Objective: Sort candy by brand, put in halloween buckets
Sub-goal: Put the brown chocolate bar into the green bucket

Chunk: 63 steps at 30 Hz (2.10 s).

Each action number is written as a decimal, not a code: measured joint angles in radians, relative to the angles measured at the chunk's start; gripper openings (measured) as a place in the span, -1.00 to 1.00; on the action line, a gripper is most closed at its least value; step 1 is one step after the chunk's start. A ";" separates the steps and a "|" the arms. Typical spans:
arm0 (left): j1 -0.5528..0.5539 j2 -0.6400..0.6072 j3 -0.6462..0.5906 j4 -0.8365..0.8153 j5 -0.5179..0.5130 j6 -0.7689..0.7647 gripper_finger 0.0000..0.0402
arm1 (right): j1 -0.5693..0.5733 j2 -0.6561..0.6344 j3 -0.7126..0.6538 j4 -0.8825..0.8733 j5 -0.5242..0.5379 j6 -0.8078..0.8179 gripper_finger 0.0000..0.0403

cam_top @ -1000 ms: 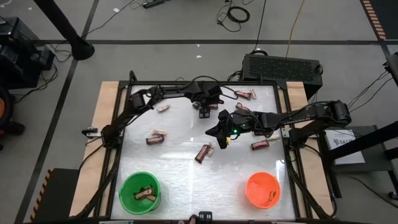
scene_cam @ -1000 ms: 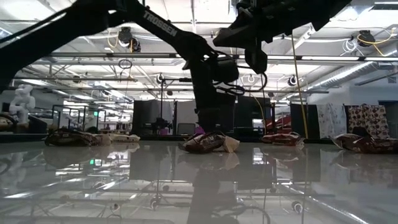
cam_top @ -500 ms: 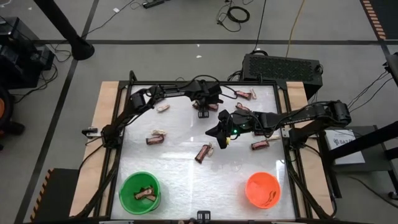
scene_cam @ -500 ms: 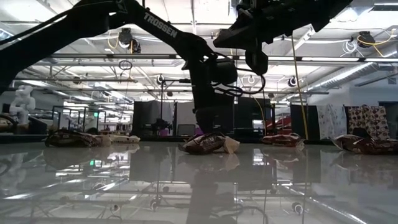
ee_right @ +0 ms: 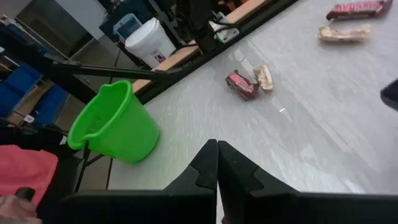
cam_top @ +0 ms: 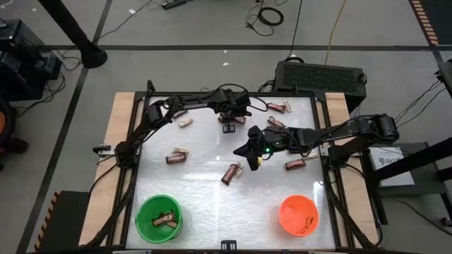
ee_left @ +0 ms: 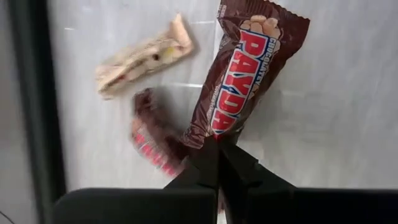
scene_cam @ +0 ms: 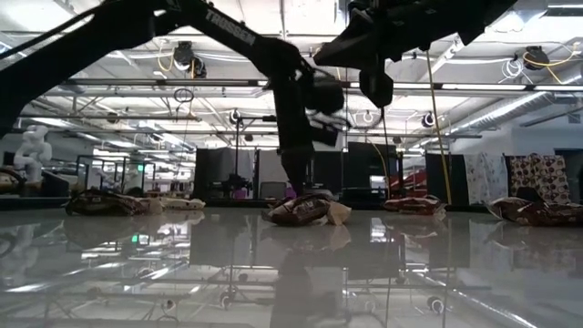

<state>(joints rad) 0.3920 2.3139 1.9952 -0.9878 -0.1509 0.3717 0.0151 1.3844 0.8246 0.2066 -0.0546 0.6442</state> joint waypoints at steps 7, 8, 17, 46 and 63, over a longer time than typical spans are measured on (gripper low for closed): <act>-0.003 -0.129 0.016 -0.168 0.037 -0.001 -0.99 | -0.002 -0.057 0.000 0.000 -0.003 -0.071 -1.00; -0.006 -0.151 0.016 -0.209 0.062 -0.002 -0.99 | -0.002 -0.070 0.000 -0.009 -0.003 -0.087 -1.00; -0.067 -0.385 0.000 -0.384 0.227 -0.151 -0.99 | -0.002 -0.120 0.000 -0.040 -0.003 -0.257 -1.00; -0.537 -0.907 -0.602 -0.374 -0.064 -0.504 -1.00 | 0.030 -0.077 0.001 -0.104 0.003 -0.043 -1.00; -0.197 -0.803 -1.044 0.259 0.123 0.037 -0.98 | 0.371 -0.077 0.001 -0.106 0.293 0.171 -1.00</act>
<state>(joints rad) 0.1945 1.5105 0.9512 -0.7289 -0.0282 0.4086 0.3865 1.3075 0.8253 0.1007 0.2386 0.8153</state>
